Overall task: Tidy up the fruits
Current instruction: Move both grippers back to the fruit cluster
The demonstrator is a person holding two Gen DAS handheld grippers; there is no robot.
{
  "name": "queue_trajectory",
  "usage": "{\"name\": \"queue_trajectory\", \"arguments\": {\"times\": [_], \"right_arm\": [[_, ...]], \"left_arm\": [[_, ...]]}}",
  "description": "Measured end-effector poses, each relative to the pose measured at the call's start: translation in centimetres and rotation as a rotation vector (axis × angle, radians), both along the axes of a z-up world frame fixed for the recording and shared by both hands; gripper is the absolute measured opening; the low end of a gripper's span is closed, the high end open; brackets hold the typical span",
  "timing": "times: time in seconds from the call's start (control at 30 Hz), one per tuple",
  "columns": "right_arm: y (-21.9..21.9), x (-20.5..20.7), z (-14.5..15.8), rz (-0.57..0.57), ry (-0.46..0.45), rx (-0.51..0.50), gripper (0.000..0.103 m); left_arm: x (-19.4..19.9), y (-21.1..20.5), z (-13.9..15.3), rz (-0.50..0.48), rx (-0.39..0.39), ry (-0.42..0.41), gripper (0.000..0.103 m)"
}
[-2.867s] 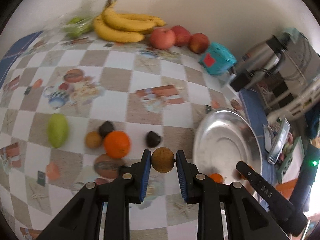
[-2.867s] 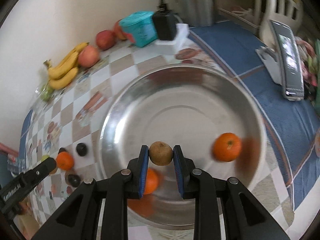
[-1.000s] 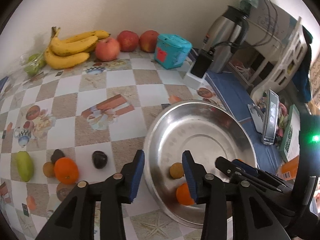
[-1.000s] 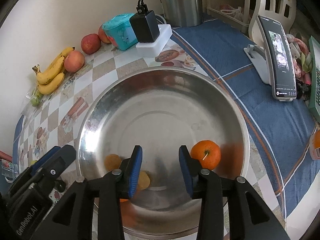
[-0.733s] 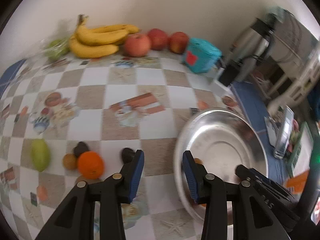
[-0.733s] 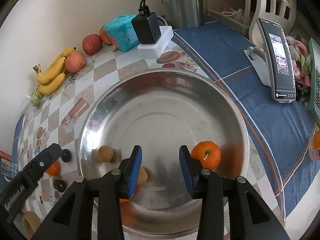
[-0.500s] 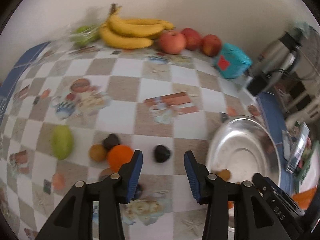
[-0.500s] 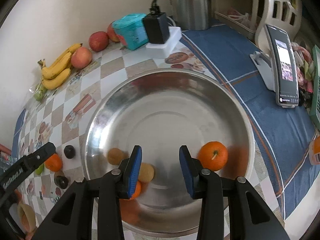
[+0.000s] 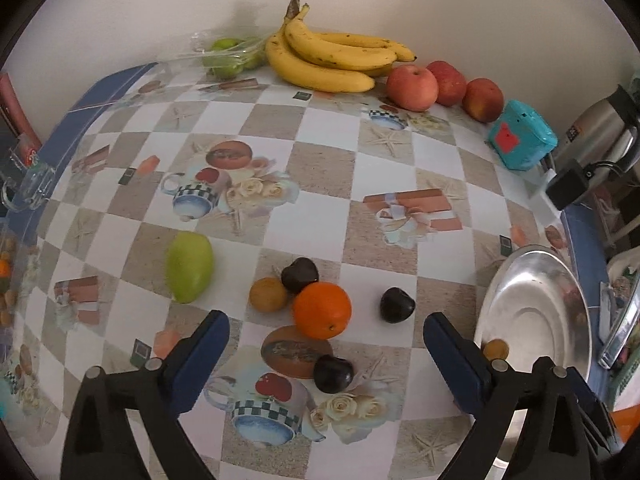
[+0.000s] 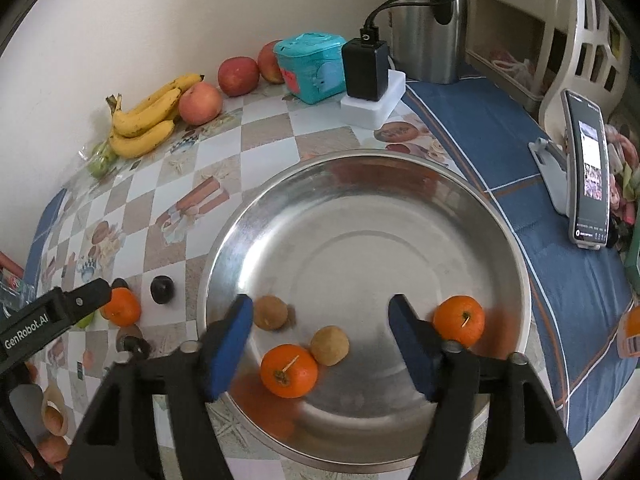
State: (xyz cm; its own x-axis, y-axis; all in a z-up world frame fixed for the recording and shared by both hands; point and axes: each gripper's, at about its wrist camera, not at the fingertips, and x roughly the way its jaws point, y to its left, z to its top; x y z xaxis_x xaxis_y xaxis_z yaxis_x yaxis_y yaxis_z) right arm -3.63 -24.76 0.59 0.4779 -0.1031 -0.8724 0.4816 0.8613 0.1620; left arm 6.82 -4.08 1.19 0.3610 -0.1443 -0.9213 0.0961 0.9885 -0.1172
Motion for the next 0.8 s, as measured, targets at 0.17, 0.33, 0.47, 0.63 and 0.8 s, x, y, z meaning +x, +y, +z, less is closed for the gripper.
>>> {"name": "queue_trajectory", "arguments": {"times": [0.17,0.33,0.47,0.63,0.8], "right_arm": [[0.07,0.05,-0.17,-0.006,0.007,-0.001,0.072],[0.01,0.05,-0.30,-0.011,0.010,-0.001,0.077],[0.10,0.03,-0.32,-0.009,-0.002,-0.012,0.095],[0.29,0.08,-0.26,-0.010,-0.011,-0.022,0.095],[0.30,0.00,-0.03,-0.024,-0.021,-0.033,0.095]], "left_arm": [[-0.01,0.14,-0.05,0.004,0.006,0.004,0.103],[-0.01,0.34,-0.15,0.015,0.016,0.002,0.103],[0.03,0.62,-0.32,0.022,0.028,0.005,0.103],[-0.01,0.85,-0.33,0.028,0.036,0.006,0.103],[-0.04,1.05,-0.09,0.025,0.021,0.004,0.103]]}}
